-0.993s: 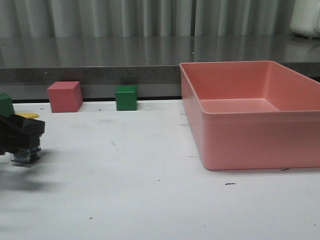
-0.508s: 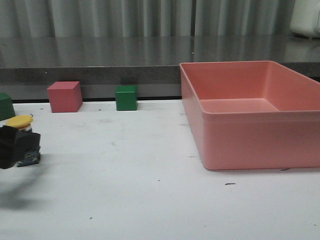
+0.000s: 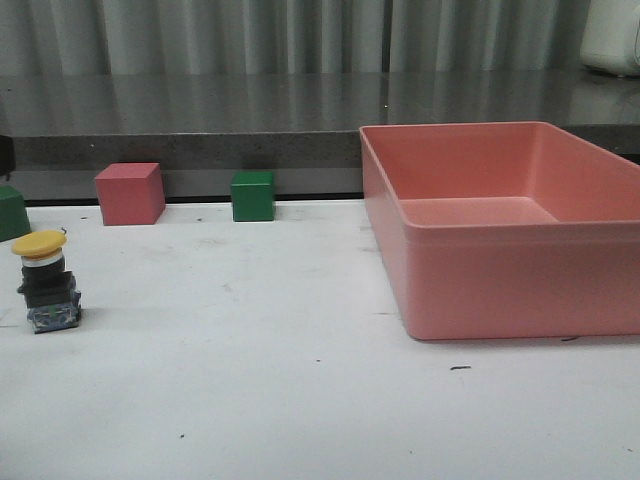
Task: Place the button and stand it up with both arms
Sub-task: 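Lower the button upright onto the table with the left gripper, then open the left gripper and withdraw it from the standing button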
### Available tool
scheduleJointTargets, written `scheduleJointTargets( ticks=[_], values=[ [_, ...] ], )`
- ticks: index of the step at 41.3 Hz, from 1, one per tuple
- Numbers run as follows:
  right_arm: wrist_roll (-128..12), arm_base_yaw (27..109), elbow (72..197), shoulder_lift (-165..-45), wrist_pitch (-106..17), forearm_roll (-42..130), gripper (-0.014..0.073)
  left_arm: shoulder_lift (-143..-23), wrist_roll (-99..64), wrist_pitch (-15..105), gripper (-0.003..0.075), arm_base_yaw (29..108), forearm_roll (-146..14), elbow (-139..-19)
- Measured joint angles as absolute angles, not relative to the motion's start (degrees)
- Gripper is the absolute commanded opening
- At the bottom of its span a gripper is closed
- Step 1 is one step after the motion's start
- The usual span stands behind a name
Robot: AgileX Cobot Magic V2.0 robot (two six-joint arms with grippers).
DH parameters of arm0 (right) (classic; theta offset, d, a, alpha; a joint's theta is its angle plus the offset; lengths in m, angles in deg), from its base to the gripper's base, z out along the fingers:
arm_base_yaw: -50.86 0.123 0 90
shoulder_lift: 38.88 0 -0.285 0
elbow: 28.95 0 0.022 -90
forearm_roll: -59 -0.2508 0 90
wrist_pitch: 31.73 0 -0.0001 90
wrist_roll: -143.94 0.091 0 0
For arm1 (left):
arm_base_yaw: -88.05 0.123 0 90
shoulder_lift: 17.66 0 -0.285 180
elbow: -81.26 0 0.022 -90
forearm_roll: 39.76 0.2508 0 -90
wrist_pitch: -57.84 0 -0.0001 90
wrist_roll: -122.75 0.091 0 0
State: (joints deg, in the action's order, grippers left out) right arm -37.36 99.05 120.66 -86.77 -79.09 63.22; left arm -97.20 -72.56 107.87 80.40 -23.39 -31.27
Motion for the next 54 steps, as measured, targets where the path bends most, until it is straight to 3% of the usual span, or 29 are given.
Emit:
scheduleJointTargets(
  ticks=[8, 22, 44, 54],
  values=[
    [-37.36, 99.05, 120.66, -86.77, -79.09, 63.22, 0.0498, -82.46, -75.42, 82.02, 0.0495, 78.54, -23.14, -36.93],
    [-37.36, 99.05, 120.66, -86.77, -79.09, 63.22, 0.0498, -67.34, -74.63, 36.79, 0.0494, 65.07, -26.99, -53.50],
    [-37.36, 99.05, 120.66, -86.77, -79.09, 63.22, 0.0498, -63.24, -68.74, 16.58, 0.0494, 62.72, -34.50, -61.97],
    [-37.36, 99.05, 120.66, -86.77, -79.09, 63.22, 0.0498, -63.22, -68.64, 15.21, 0.0494, 62.72, -34.13, -62.89]
  ],
)
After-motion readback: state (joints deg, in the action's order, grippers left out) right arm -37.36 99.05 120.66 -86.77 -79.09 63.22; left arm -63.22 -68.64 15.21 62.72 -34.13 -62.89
